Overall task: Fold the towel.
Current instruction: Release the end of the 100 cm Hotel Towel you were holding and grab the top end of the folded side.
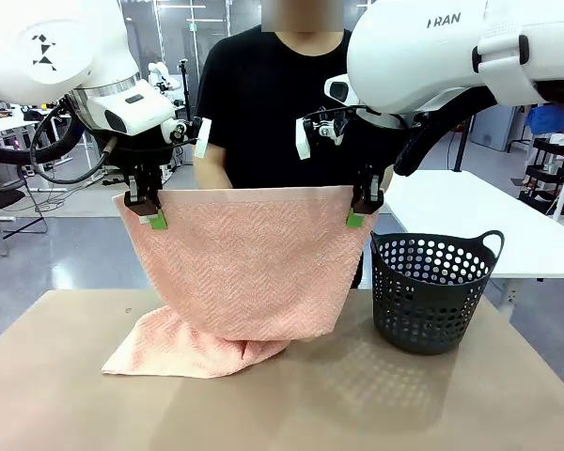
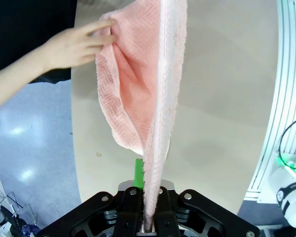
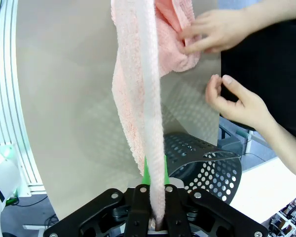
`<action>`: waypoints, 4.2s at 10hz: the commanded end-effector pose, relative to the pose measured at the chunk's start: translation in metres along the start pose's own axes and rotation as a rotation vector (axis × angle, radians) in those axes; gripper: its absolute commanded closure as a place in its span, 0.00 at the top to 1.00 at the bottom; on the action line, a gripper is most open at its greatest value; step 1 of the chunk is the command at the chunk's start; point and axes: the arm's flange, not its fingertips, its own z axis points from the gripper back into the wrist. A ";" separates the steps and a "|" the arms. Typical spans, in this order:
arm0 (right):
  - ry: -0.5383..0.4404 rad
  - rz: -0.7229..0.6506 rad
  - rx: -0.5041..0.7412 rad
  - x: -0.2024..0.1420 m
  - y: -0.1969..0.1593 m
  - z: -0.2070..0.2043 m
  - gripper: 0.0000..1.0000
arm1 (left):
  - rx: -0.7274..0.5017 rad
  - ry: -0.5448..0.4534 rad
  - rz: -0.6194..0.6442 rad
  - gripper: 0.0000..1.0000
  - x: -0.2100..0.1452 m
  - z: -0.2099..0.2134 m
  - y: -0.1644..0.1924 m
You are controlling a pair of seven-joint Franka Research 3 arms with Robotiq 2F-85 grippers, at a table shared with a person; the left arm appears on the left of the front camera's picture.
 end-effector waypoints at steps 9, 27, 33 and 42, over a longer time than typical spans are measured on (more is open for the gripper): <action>0.004 0.001 -0.004 -0.001 0.000 0.001 0.00 | 0.007 0.008 -0.003 0.00 -0.001 0.001 0.001; 0.004 0.001 -0.004 -0.001 0.000 0.001 0.00 | 0.007 0.008 -0.003 0.00 -0.001 0.001 0.001; 0.004 0.001 -0.004 -0.001 0.000 0.001 0.00 | 0.007 0.008 -0.003 0.00 -0.001 0.001 0.001; 0.004 0.001 -0.004 -0.001 0.000 0.001 0.00 | 0.007 0.008 -0.003 0.00 -0.001 0.001 0.001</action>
